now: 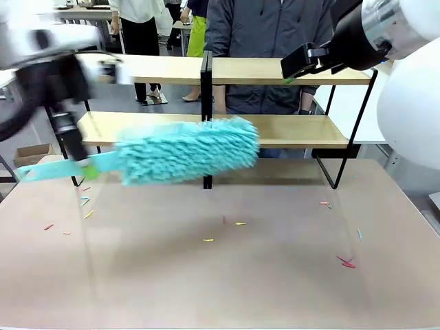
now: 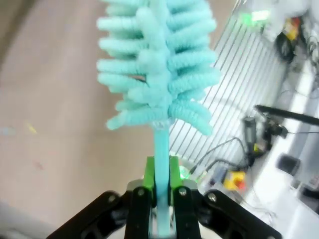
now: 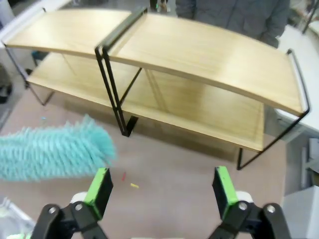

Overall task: Clean the shelves.
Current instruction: Clean another randomly selected level of the Shelf with the Duster.

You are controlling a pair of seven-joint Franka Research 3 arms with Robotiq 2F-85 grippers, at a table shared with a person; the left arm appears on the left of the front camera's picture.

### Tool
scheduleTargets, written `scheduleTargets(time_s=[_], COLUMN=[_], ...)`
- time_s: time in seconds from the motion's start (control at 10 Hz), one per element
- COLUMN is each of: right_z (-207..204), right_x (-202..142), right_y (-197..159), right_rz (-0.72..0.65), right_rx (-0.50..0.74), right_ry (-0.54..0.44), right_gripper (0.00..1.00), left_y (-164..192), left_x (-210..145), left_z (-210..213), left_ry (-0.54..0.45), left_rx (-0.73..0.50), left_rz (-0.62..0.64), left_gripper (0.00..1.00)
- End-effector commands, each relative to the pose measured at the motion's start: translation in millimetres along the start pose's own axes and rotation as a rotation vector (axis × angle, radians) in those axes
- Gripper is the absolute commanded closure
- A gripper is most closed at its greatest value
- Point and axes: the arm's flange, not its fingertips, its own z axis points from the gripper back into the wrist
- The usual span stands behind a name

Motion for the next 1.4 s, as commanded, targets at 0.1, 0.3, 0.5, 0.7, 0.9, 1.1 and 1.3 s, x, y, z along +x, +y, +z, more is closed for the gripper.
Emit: scheduleTargets(time_s=[0.1,0.3,0.5,0.7,0.9,1.1,1.3], right_z=[0.3,0.3,0.3,0.3,0.3,0.3,0.3], right_x=[-0.2,-0.2,-0.2,-0.2,-0.2,-0.2,-0.2], right_y=[0.3,0.3,0.3,0.3,0.3,0.3,0.3], right_rz=[0.002,0.002,0.002,0.002,0.002,0.002,0.002], right_rx=[-0.002,-0.002,-0.002,-0.002,-0.002,-0.002,-0.002], right_ry=[-0.004,-0.004,-0.004,-0.004,-0.004,-0.004,-0.004], right_gripper=[0.0,0.0,0.0,0.0,0.0,0.0,0.0], left_y=[19.0,17.3,27.0,59.3,90.2,72.6,72.6], left_x=[-114.1,-178.5,-233.4,-268.3,-278.3,-301.9,-301.9], left_z=[32.0,49.4,50.6,37.0,22.7,64.3,64.3], left_ry=[-0.469,-0.87,-1.255,-1.591,-1.778,-1.264,-1.264], left_rx=[-0.102,-0.289,-0.384,-0.473,-0.613,-0.425,-0.425], left_rz=[0.343,0.362,0.461,0.684,0.901,0.715,0.715], left_gripper=[0.87,0.87,0.87,0.87,0.87,0.87,0.87])
